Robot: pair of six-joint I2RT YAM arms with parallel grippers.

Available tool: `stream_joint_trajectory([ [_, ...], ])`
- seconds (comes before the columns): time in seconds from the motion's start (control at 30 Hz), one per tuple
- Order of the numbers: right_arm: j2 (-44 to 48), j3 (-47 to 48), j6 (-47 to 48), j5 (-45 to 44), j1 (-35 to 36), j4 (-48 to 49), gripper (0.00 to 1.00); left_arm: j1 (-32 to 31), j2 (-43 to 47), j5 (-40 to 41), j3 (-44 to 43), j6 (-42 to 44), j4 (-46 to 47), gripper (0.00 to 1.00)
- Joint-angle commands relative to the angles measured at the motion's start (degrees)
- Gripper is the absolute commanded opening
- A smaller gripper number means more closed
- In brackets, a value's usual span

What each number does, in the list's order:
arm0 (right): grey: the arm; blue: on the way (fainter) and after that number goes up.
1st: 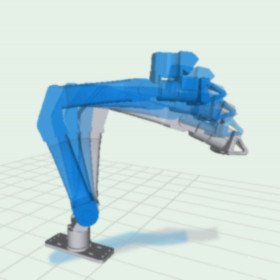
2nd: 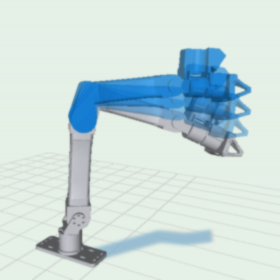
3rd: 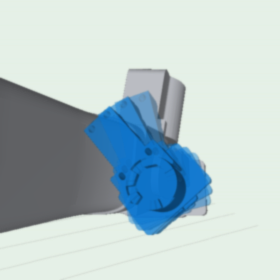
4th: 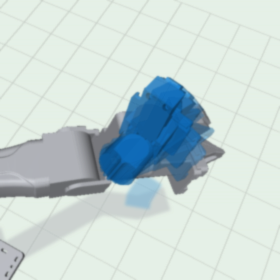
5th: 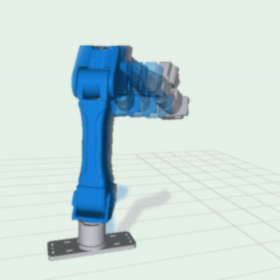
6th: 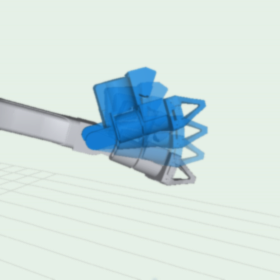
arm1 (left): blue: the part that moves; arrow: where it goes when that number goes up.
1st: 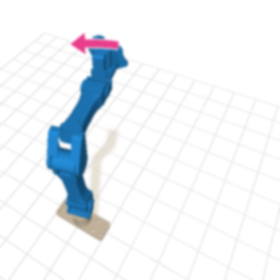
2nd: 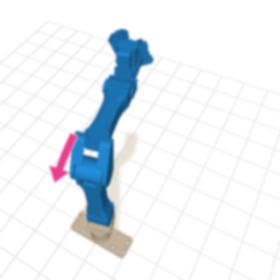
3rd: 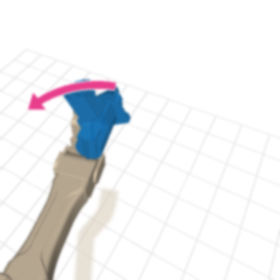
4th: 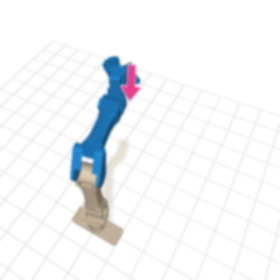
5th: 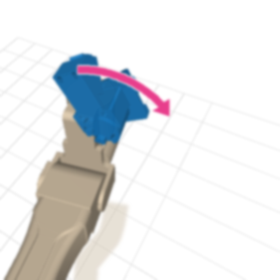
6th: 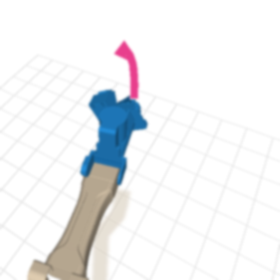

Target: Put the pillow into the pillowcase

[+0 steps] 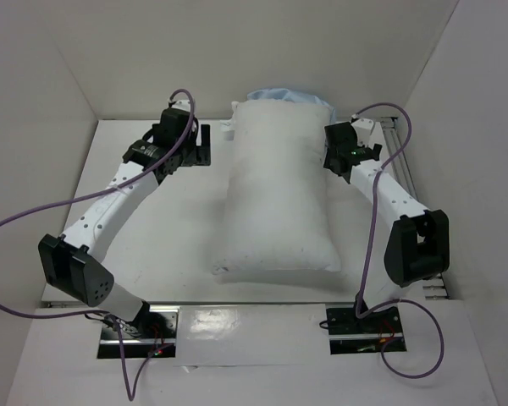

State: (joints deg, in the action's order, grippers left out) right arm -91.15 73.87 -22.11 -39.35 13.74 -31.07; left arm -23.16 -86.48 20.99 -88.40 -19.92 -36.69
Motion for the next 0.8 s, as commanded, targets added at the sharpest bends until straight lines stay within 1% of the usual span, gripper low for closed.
stream_joint_trajectory([
  [0.0,-0.8,3.8,-1.2,1.9,0.5,-0.9,1.0,0.6,0.4,-1.9,-1.8,-1.3,-0.3,1.0],
  [0.13,0.6,5.7,-0.1,8.3,0.5,-1.6,1.0,1.2,1.0,-4.1,-1.3,-3.4,-0.3,1.0],
  [0.17,1.7,5.7,0.7,12.4,0.5,-1.6,1.0,1.2,1.6,-4.6,-1.2,-4.2,-0.3,1.0],
  [0.23,2.9,5.7,3.0,17.4,0.5,-1.6,1.0,1.9,1.6,-8.6,-0.7,-5.5,0.2,1.0],
  [0.27,4.5,5.7,3.6,22.3,0.5,-1.6,1.0,2.5,1.6,-10.9,-0.1,-5.5,0.2,1.0],
  [0.3,5.2,4.9,4.2,24.4,0.5,-0.9,1.0,2.5,1.1,-15.8,-0.1,-6.0,0.2,1.0],
  [0.37,6.3,4.4,4.7,29.6,0.5,-0.9,1.0,2.5,0.2,-22.0,0.6,-6.5,0.9,1.0],
  [0.4,6.9,4.4,4.7,30.8,0.5,-1.5,1.0,2.5,-0.4,-27.9,1.3,-7.1,1.7,1.0],
  [0.43,7.5,3.8,4.7,31.6,0.5,-1.5,1.0,2.5,-2.0,-30.4,1.3,-7.1,2.2,1.0],
  [0.5,8.2,3.0,5.2,32.7,1.0,-1.5,1.0,1.4,-3.6,-32.9,1.9,-7.1,2.2,1.0],
  [0.57,8.8,2.4,5.2,33.5,1.0,-2.2,1.0,0.6,-4.2,-32.9,2.4,-7.8,2.2,1.0],
  [0.6,9.3,2.4,5.9,34.2,1.0,-2.7,1.0,0.0,-4.2,-33.6,3.1,-7.8,3.9,1.0],
  [0.63,9.9,2.4,6.7,35.6,1.0,-2.7,1.0,0.0,-4.7,-34.9,4.8,-8.4,6.0,1.0],
  [0.67,9.9,2.4,6.7,35.7,1.0,-2.7,1.0,0.0,-4.8,-36.1,4.8,-8.4,6.0,1.0],
  [0.77,9.4,3.5,8.1,40.5,1.0,-3.4,1.0,0.0,-7.6,-41.2,5.3,-9.8,7.9,1.0],
])
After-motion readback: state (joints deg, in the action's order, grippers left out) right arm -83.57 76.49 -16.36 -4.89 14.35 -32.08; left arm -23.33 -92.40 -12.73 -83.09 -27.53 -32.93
